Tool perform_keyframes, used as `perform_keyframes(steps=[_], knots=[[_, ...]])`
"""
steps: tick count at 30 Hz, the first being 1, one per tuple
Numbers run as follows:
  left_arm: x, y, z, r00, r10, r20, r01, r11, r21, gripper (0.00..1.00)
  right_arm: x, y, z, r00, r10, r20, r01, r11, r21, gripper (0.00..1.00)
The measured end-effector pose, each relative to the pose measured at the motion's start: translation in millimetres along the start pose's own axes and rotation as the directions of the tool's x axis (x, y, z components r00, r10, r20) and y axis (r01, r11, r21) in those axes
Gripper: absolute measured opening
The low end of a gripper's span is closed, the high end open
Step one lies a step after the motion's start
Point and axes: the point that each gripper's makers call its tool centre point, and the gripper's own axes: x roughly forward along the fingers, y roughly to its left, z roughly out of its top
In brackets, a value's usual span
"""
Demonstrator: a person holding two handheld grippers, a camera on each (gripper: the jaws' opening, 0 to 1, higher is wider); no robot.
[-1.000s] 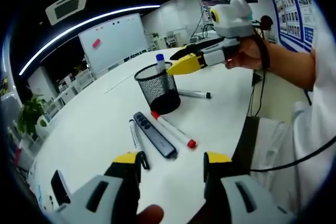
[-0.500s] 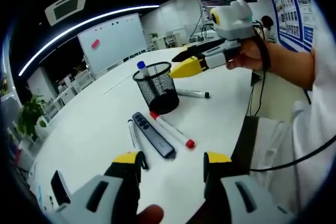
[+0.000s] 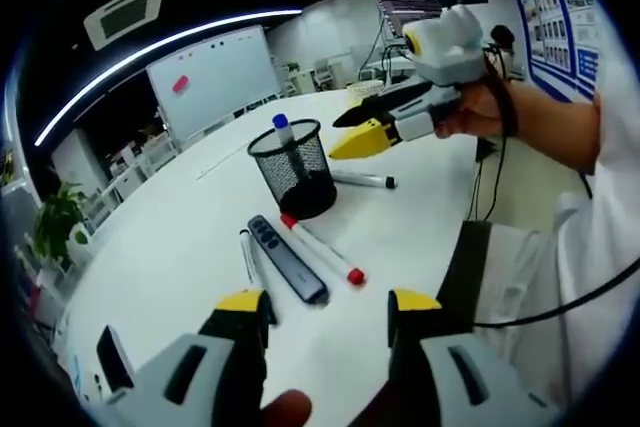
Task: Place the scattered laser pointers and whiteboard markers into the pen holder and stack the scattered paper cups together
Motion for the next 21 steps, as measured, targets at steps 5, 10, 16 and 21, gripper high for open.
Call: perform_keyframes(steps=[5, 10, 16, 21], knots=[[-1, -2.6, 2.2, 1.000, 0.000, 0.000, 0.000, 1.000, 0.004, 0.49, -4, -1, -9.2, 1.000, -0.013, -0.008, 0.013, 1.000, 0.003, 0.45], [-1, -3.1, 1.9, 1.000, 0.002, -0.003, -0.002, 1.000, 0.005, 0.49, -7, -2, -19.4, 1.000, -0.015, -0.026, 0.015, 1.000, 0.010, 0.45], [0, -5.2, 2.0, 1.000, -0.005, -0.001, 0.005, 1.000, 0.006, 0.49, -8, -3, -26.2, 0.999, -0.014, -0.040, 0.014, 1.000, 0.009, 0.45], [0, -3.1, 0.9, 1.000, -0.001, -0.002, 0.001, 1.000, 0.005, 0.49, -9, -3, -32.5, 0.998, -0.016, -0.054, 0.017, 1.000, 0.015, 0.45]])
